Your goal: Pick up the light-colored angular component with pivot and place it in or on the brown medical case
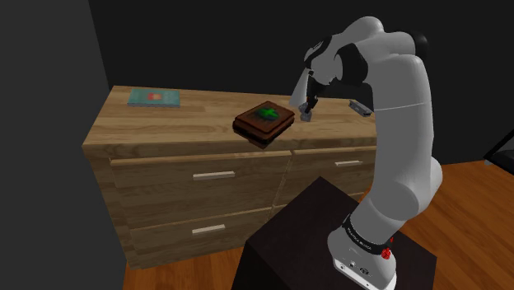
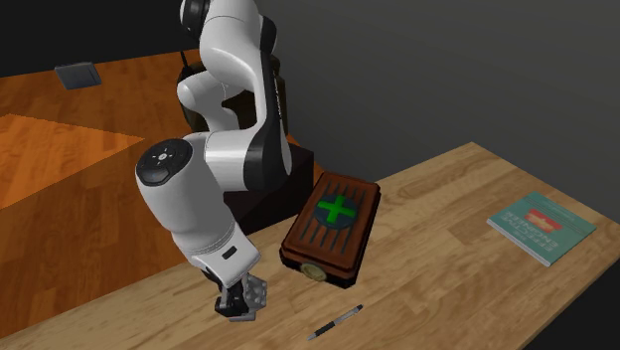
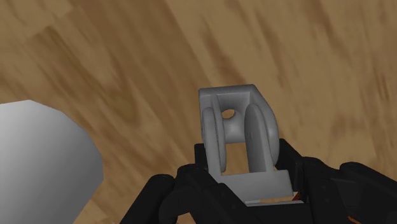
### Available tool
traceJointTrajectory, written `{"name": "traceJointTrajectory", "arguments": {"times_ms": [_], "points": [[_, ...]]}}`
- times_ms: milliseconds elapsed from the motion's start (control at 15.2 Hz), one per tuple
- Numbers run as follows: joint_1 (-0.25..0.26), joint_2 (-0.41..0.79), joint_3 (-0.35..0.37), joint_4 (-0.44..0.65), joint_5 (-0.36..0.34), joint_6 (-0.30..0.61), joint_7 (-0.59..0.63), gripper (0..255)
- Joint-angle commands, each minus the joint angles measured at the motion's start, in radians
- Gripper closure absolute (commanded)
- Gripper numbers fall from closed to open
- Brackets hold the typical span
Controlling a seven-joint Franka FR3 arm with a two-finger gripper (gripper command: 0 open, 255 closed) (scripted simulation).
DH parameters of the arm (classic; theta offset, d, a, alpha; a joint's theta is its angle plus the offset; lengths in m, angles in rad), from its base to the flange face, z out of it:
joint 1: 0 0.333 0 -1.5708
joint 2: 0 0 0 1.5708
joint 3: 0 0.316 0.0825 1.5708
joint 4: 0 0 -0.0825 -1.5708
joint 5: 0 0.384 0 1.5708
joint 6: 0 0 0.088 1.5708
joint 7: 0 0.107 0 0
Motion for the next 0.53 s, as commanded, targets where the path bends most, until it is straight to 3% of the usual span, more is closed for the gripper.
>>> {"name": "traceJointTrajectory", "arguments": {"times_ms": [0, 462], "points": [[0.0, 0.002, 0.001, -0.001, 0.0, -0.001, 0.0, 255], [0.007, -0.022, -0.014, 0.016, -0.021, -0.037, 0.016, 255]]}}
